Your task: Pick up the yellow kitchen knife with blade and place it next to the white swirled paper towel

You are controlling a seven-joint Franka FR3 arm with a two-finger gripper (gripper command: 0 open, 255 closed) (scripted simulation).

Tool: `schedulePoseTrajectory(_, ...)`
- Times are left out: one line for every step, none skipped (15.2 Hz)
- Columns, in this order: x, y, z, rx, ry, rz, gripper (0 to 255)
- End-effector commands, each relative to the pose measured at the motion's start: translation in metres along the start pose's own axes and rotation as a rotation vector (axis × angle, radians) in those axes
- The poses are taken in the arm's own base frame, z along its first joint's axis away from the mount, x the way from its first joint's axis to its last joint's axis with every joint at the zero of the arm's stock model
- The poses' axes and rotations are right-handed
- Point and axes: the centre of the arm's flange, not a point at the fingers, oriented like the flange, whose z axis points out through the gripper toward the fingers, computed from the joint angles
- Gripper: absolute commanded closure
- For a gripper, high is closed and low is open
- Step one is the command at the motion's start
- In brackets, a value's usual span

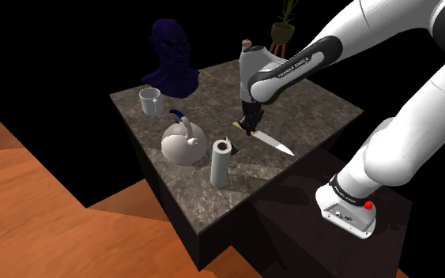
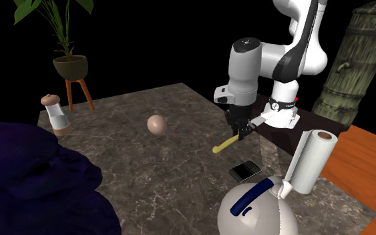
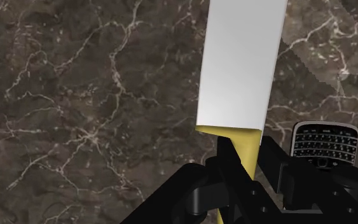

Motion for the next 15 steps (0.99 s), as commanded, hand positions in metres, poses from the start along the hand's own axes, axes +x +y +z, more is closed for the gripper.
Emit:
schedulePoseTrajectory(0.003,0.000,0.010,0.000,0.001,0.000,255)
schedulePoseTrajectory(0.004,-0.001,0.015,0.000,0.001,0.000,255)
schedulePoseTrajectory(0.005,-0.001,0.021,0.000,0.001,0.000,255)
schedulePoseTrajectory(0.006,-0.001,0.026,0.000,0.001,0.000,255)
schedulePoseTrajectory(0.007,-0.002,0.031,0.000,0.001,0.000,255)
schedulePoseTrajectory(0.008,-0.002,0.036,0.000,0.001,0.000,255)
schedulePoseTrajectory(0.009,-0.002,0.041,0.000,0.001,0.000,255)
schedulePoseTrajectory(0.010,-0.003,0.047,0.000,0.001,0.000,255)
schedulePoseTrajectory(0.011,-0.003,0.052,0.000,0.001,0.000,255)
schedulePoseTrajectory(0.011,-0.003,0.057,0.000,0.001,0.000,255)
schedulePoseTrajectory(0.012,-0.004,0.062,0.000,0.001,0.000,255)
schedulePoseTrajectory(0.013,-0.004,0.065,0.000,0.001,0.000,255)
schedulePoseTrajectory(0.013,-0.004,0.065,0.000,0.001,0.000,255)
schedulePoseTrajectory(0.013,-0.004,0.065,0.000,0.001,0.000,255)
schedulePoseTrajectory(0.013,-0.004,0.065,0.000,0.001,0.000,255)
